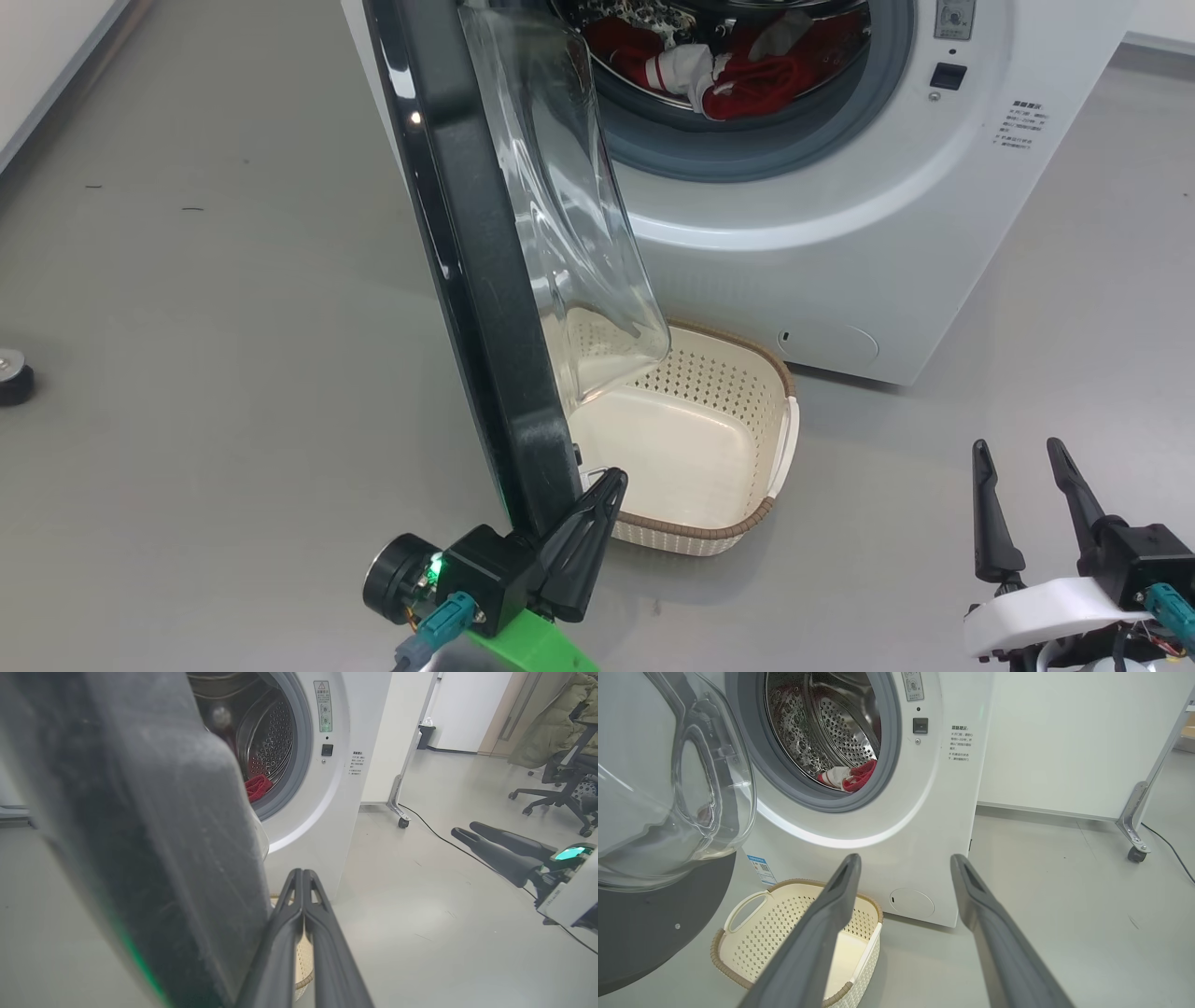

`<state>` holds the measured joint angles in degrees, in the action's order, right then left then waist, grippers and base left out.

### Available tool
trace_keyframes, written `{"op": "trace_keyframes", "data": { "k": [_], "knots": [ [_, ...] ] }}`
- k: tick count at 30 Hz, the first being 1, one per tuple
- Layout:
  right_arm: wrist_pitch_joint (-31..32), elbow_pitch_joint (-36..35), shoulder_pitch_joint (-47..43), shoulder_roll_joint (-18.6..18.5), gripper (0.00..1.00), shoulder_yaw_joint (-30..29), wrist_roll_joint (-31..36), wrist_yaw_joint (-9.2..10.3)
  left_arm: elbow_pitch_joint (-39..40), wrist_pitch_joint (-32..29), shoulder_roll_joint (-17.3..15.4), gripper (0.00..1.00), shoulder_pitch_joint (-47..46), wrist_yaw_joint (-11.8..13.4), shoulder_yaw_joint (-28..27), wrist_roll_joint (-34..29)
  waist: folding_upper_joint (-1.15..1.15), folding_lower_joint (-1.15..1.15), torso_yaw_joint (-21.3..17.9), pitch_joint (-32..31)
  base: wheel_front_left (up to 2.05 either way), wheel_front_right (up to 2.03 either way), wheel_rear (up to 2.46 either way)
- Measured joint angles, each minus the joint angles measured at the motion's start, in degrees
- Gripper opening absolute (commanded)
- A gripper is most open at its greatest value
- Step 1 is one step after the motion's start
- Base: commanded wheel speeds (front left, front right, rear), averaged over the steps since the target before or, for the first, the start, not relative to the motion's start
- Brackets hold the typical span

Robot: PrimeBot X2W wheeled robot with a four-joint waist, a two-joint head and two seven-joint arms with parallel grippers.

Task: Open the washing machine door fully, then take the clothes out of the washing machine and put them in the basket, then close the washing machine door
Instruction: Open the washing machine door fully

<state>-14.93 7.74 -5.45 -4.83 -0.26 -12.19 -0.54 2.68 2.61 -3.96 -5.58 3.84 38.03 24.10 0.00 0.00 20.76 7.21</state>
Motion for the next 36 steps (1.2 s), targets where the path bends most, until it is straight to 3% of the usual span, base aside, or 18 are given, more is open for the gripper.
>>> {"op": "trace_keyframes", "data": {
  "k": [20,36],
  "knots": [
    [0.0,0.1,-0.3,0.6,1.00,-1.8,0.8,-0.57,-1.6,1.6,0.9,0.00,0.8,1.5,-1.5,0.1,0.00,0.00,4.2,-1.2,0.00,0.00,0.00],
    [0.0,0.2,-1.0,1.3,1.00,-1.5,1.3,-1.35,-2.7,3.6,1.0,0.00,4.3,2.4,-8.8,0.1,0.00,0.00,6.8,-2.2,0.00,0.00,0.00]
  ]
}}
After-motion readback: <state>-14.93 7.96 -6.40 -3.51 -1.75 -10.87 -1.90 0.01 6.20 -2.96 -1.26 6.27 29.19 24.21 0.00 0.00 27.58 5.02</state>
